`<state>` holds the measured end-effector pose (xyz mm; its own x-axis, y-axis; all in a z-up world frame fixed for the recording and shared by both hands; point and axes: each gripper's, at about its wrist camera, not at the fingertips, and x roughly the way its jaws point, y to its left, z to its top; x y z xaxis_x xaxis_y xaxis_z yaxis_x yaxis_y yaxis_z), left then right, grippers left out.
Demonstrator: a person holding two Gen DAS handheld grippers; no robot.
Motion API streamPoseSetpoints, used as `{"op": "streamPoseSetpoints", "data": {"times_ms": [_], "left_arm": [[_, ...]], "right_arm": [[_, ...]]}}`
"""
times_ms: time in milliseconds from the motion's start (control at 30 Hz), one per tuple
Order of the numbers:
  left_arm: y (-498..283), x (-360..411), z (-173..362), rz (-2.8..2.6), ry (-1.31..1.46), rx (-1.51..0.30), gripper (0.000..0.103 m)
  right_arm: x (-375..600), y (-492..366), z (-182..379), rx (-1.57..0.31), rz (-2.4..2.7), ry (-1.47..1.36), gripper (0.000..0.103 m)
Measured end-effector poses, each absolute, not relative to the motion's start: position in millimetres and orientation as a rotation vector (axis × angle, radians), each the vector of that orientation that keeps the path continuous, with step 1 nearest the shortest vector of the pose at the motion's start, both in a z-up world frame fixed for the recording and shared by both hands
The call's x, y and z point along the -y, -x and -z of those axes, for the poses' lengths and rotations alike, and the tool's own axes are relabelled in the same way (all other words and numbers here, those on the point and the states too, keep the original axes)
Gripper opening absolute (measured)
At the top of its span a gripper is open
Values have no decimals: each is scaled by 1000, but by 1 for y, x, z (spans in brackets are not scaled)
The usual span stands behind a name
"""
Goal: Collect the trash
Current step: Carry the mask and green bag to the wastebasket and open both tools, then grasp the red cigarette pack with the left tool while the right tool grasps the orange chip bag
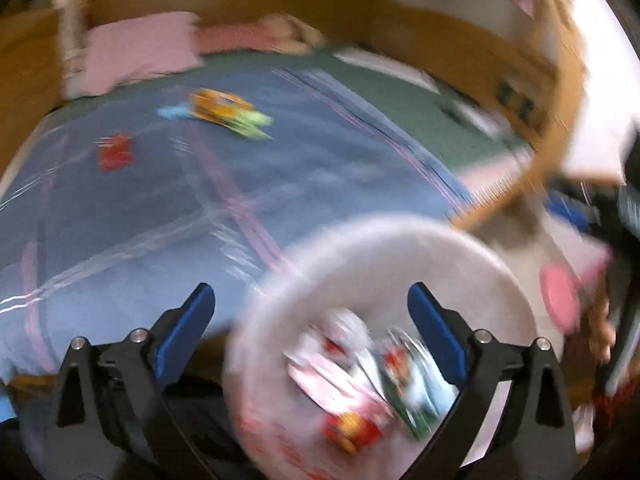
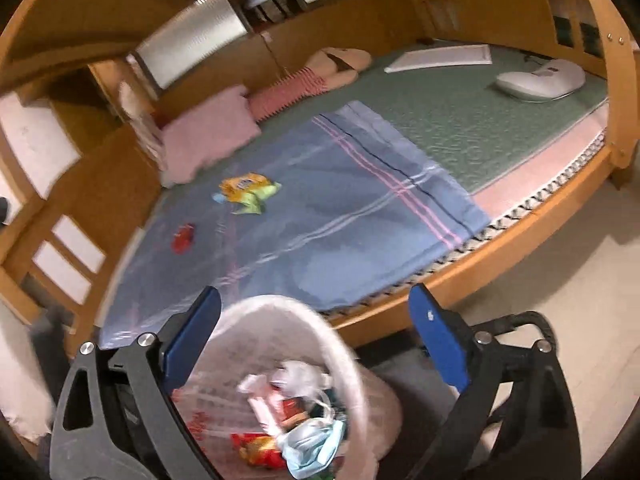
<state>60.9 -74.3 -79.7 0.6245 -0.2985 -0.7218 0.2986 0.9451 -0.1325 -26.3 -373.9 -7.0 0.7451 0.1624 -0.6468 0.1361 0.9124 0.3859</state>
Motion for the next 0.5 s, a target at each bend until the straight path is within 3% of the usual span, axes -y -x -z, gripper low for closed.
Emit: {"op": "streamPoseSetpoints", "data": {"times_ms": [167, 300, 433, 500], "left_arm": [[-147, -1, 61, -38, 65, -743, 97], [-215, -48, 72, -148, 175, -815, 97], [-240, -102, 101, -469, 252, -765, 79], [-245, -131, 122, -581, 322, -850, 68]], "right_arm": [[355, 3, 3, -751, -63, -403, 93], [329, -56, 9, -822, -172, -409, 93], [282, -119, 16, -894, -218, -318, 93], [244, -162, 25, -925, -262, -241, 93]]}}
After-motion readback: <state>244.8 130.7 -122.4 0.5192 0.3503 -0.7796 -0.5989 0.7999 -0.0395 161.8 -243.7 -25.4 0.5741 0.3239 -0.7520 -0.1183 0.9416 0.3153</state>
